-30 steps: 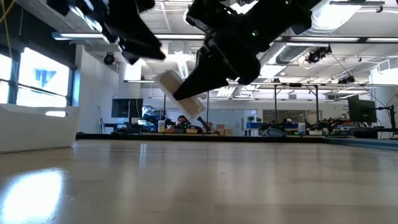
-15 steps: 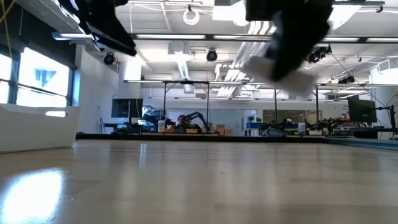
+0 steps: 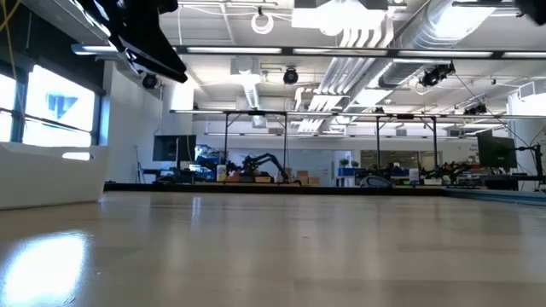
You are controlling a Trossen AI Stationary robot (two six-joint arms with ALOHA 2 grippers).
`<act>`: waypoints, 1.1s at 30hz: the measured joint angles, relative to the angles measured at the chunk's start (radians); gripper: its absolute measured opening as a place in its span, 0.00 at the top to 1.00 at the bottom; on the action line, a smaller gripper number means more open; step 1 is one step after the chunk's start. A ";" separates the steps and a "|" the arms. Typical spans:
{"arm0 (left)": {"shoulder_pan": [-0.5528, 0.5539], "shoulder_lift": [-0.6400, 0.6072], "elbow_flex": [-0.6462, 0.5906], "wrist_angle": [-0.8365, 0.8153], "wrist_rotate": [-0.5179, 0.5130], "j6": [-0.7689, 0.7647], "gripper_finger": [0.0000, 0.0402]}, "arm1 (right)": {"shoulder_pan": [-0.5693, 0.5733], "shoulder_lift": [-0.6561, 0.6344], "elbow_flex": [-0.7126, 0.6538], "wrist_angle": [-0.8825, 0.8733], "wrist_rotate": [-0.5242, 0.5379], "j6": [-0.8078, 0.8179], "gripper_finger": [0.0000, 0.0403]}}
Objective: Pick & Place First Aid Supplies
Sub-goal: Put the green bandage pack into the black bin
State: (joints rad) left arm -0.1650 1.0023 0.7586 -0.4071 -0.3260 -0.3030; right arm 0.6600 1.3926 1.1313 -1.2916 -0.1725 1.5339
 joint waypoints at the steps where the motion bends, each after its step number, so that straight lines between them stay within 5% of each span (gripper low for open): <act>1: 0.000 0.000 0.000 -0.001 0.000 0.000 0.61 | 0.031 0.000 0.000 -0.028 -0.006 0.058 1.00; 11: 0.001 0.000 0.000 -0.007 -0.001 0.018 0.61 | 0.254 0.044 0.000 0.033 -0.019 0.418 1.00; 19: 0.001 0.000 0.000 -0.007 -0.001 0.046 0.61 | 0.303 0.188 -0.001 0.181 -0.073 0.414 0.99; 33: 0.001 0.000 0.000 0.001 -0.010 0.070 0.61 | 0.300 0.324 -0.001 0.080 -0.125 0.343 0.93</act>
State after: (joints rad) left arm -0.1642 1.0023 0.7586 -0.4065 -0.3355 -0.2325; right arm 0.9598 1.7168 1.1301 -1.2119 -0.2980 1.8773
